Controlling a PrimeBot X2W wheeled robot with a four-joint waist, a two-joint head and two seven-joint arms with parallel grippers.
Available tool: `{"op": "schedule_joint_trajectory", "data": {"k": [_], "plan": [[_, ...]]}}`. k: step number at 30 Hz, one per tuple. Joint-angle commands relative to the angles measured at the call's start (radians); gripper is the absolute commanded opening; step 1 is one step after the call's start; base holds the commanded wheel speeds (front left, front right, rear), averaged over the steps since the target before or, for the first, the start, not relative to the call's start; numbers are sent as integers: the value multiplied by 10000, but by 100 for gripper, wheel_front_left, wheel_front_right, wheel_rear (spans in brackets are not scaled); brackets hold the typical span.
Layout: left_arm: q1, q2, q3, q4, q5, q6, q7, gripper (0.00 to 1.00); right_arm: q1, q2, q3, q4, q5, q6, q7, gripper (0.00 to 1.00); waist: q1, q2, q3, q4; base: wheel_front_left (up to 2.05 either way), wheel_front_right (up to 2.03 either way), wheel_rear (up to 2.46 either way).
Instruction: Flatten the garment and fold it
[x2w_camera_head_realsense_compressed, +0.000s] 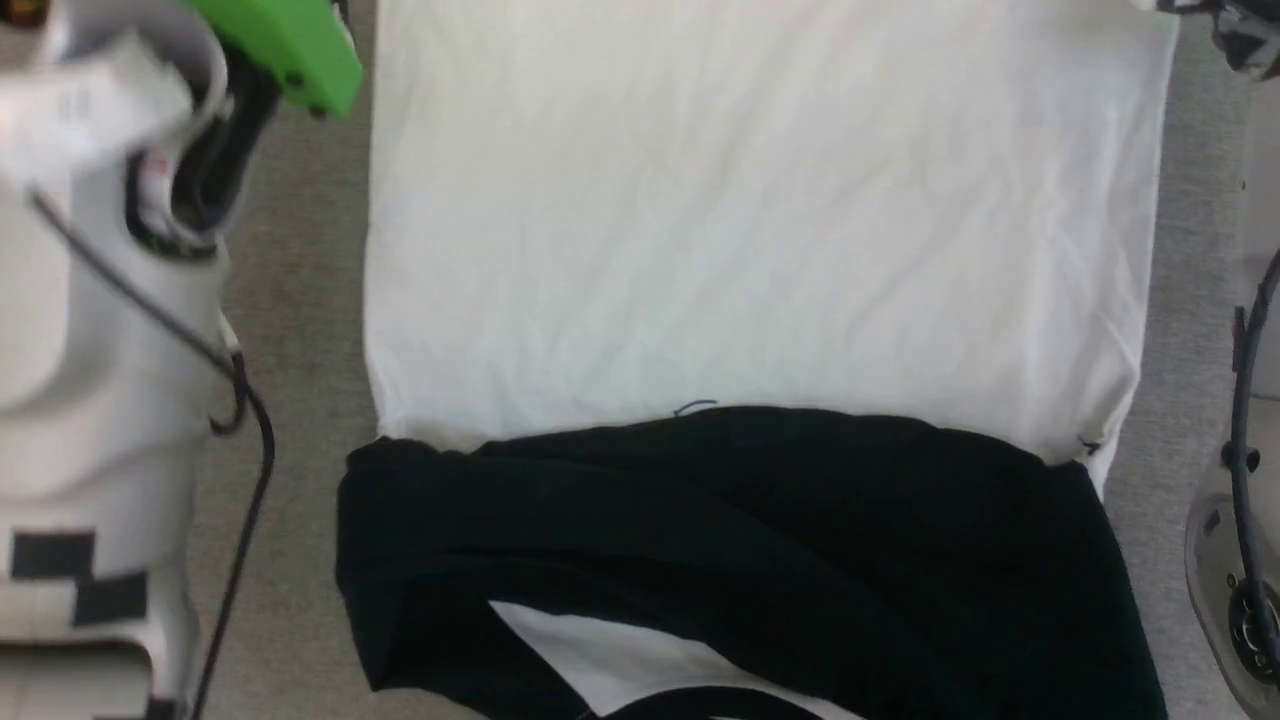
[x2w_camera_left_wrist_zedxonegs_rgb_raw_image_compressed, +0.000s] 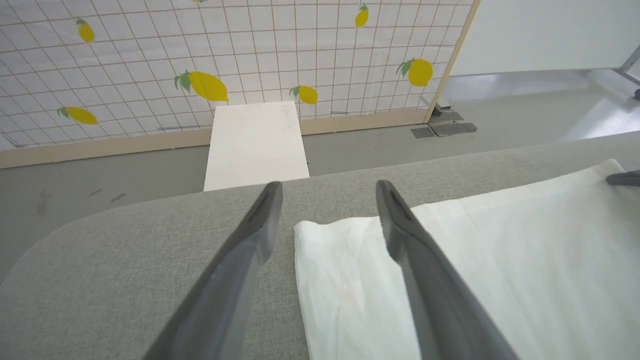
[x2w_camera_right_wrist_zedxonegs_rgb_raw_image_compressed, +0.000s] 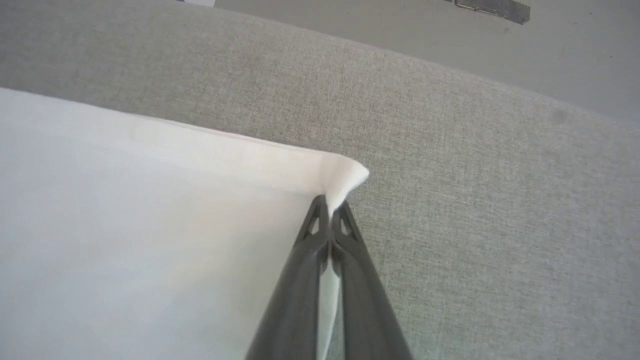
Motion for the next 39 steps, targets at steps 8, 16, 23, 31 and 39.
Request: {"op": "schedule_joint_trajectory", "data": {"k": [8, 16, 23, 31, 39], "plan": [[-2326, 625, -670, 2822, 298, 545, 3453, 100, -357, 114, 733, 8, 850, -13, -471, 0, -1, 0, 513, -954, 0, 0, 0], [-2348, 594, -930, 3596, 168, 953, 5169, 87, -353, -49, 1091, -11, 1263, -13, -683, 0, -1, 0, 683, -1184, 0, 0, 0], [-2012, 636, -711, 3412, -158, 936, 4920, 0, -375, -155, 1208, -4, 1411, -13, -778, 0, -1, 0, 685, -1139, 0, 0, 0], [-2385, 780, -232, 3335, 291, 1354, 2587, 0, -715, -200, 971, -23, 1382, -13, -1207, 0, -1, 0, 426, -1037, 0, 0, 0], [-3384, 854, -341, 3698, 883, 1264, 723, 0, -1469, -151, 533, 33, 992, -13, -2231, 0, -1, 0, 204, -1036, 0, 0, 0]]}}
